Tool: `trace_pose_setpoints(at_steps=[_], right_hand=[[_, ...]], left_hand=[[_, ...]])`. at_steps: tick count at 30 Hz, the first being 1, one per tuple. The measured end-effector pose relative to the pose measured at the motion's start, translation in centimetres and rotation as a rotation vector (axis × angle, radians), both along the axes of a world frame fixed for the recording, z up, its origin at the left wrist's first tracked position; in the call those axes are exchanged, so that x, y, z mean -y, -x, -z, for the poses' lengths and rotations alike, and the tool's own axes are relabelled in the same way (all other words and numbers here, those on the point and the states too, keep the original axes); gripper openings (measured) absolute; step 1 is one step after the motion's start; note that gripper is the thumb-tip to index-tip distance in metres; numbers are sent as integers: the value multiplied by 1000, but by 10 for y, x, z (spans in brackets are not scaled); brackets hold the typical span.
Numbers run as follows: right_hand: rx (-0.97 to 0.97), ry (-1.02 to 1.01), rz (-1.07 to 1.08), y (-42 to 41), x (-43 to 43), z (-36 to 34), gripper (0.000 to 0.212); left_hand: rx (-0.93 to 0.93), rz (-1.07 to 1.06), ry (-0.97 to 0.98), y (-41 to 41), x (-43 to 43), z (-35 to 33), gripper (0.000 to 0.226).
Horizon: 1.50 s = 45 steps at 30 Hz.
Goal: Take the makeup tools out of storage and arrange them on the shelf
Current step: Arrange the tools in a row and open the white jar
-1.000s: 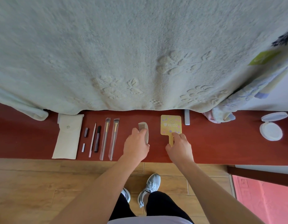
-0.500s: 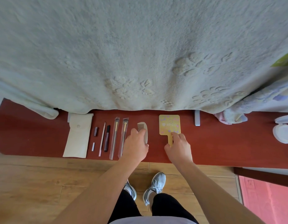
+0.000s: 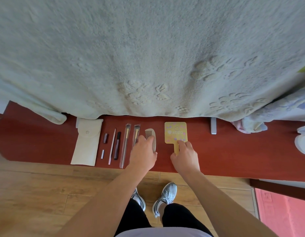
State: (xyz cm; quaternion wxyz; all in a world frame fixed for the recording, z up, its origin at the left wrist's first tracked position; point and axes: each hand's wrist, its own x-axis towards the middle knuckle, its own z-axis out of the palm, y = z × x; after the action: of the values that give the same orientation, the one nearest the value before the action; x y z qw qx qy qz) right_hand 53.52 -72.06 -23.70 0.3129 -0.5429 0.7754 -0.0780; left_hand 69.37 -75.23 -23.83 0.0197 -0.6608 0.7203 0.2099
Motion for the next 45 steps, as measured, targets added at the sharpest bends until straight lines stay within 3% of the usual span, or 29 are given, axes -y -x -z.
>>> trace_pose_setpoints(at_steps=[45], right_hand=[[6,-25,-14,-30,-2,-4,42]], left_hand=[[-31,49,-24,-18,5,7,65]])
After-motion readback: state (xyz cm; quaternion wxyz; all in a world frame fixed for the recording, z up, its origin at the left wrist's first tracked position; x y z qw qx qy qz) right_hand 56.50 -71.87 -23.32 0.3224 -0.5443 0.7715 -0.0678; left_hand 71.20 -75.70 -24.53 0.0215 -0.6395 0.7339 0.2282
